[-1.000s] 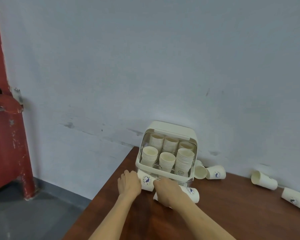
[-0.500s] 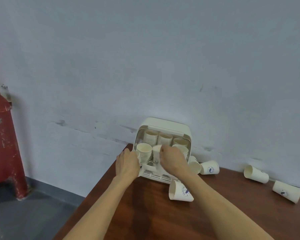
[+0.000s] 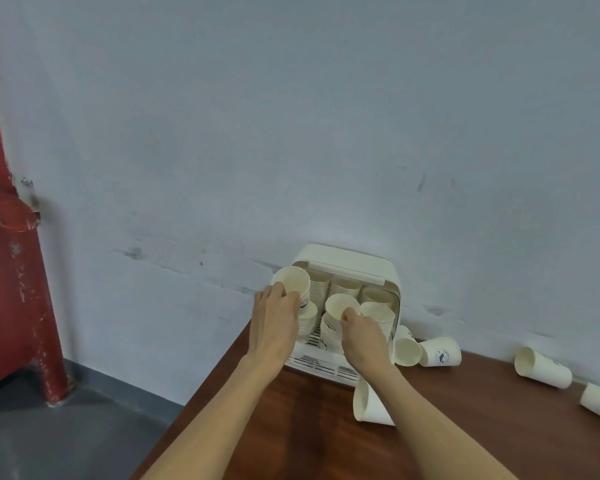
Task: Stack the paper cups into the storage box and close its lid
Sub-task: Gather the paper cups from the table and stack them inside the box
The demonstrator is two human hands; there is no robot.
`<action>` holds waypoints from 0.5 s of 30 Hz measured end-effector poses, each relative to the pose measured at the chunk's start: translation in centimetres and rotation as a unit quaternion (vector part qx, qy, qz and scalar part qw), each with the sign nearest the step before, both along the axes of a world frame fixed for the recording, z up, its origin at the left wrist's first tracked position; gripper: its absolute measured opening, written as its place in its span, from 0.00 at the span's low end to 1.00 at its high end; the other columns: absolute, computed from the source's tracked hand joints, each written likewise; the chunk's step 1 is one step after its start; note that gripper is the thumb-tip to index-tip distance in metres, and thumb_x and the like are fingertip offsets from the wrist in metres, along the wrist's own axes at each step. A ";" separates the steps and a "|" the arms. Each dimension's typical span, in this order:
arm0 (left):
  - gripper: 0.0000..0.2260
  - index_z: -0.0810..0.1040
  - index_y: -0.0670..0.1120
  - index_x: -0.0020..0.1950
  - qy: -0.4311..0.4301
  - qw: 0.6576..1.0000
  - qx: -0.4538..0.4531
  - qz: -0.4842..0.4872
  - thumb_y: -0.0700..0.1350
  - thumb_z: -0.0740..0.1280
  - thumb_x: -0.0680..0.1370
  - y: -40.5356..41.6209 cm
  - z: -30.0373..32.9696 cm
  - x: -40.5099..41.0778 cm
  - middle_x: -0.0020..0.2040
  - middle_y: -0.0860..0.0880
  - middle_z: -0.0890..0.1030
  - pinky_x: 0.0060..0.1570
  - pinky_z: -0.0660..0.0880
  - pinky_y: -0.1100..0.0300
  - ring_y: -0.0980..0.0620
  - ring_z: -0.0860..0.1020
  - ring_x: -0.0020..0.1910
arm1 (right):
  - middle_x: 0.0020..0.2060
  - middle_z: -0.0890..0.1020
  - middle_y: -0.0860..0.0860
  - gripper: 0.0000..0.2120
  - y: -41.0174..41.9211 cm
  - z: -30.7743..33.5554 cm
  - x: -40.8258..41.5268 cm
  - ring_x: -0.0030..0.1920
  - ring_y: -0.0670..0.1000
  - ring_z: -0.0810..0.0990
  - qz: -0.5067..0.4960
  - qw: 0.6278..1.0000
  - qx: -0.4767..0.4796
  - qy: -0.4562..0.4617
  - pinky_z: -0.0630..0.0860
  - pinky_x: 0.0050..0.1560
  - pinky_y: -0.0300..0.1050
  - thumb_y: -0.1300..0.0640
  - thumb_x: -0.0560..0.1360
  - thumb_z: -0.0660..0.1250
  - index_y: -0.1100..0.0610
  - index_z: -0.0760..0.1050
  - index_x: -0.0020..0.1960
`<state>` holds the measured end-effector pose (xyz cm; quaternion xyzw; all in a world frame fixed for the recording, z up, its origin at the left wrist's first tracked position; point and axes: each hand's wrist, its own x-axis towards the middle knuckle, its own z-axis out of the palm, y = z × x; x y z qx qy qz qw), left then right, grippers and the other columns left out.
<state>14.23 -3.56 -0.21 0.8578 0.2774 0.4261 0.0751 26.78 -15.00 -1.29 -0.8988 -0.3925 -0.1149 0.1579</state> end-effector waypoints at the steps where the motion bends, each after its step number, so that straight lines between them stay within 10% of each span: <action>1: 0.06 0.80 0.44 0.40 -0.011 1.000 0.010 0.003 0.37 0.67 0.76 0.2 0.0 0.3 0.38 0.48 0.72 0.42 0.68 0.56 0.49 0.65 0.39 | 0.39 0.75 0.55 0.04 0.1 -0.4 0.1 0.36 0.57 0.73 -0.003 1.000 -0.006 0.009 0.58 0.27 0.45 0.65 0.76 0.54 0.57 0.64 0.46; 9: 0.10 0.81 0.44 0.40 0.069 0.995 0.075 -0.015 0.32 0.74 0.64 0.5 -1.0 2.5 0.35 0.47 0.74 0.37 0.70 0.56 0.47 0.71 0.36 | 0.46 0.79 0.57 0.09 0.7 -2.4 0.1 0.38 0.56 0.71 -0.016 0.999 -0.037 0.027 0.66 0.37 0.48 0.66 0.76 0.55 0.59 0.68 0.54; 15: 0.11 0.77 0.43 0.55 0.156 0.984 0.081 0.008 0.34 0.60 0.76 0.7 -1.8 3.3 0.53 0.44 0.74 0.57 0.67 0.53 0.44 0.71 0.53 | 0.47 0.79 0.57 0.11 1.0 -3.1 0.0 0.40 0.57 0.73 -0.007 0.999 -0.044 0.001 0.64 0.36 0.49 0.67 0.75 0.55 0.58 0.67 0.56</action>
